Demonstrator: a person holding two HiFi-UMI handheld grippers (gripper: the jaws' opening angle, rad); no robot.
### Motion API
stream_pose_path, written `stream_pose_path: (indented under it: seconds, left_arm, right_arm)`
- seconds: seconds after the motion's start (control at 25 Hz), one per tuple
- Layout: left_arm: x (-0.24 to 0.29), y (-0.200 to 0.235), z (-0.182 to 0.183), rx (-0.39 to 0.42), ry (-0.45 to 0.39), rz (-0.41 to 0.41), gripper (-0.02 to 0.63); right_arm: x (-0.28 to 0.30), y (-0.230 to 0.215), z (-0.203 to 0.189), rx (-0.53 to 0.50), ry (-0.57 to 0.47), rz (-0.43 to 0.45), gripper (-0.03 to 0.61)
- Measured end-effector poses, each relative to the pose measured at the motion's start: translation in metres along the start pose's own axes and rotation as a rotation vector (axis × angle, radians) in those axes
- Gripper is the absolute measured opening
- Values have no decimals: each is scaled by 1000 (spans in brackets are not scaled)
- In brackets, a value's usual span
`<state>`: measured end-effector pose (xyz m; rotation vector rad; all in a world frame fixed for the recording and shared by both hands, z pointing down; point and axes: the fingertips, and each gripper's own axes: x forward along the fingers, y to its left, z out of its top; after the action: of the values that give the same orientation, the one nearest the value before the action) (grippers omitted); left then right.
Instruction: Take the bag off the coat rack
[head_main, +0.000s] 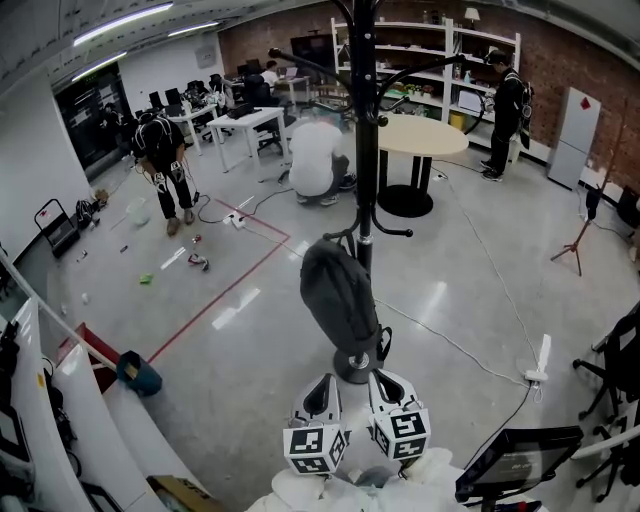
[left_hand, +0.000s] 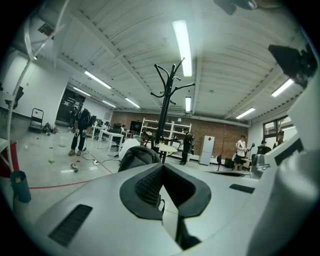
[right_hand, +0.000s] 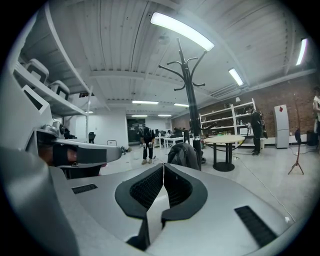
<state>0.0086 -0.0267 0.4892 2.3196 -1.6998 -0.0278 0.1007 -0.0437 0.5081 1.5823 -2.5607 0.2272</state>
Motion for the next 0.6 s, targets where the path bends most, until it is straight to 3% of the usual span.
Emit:
stream_pose_path:
  seconds: [0.6]
  left_arm:
    - [21,-4,5,-2,-8,-30,-9]
  right_arm:
    - [14,-5,-6,5,19,0,12]
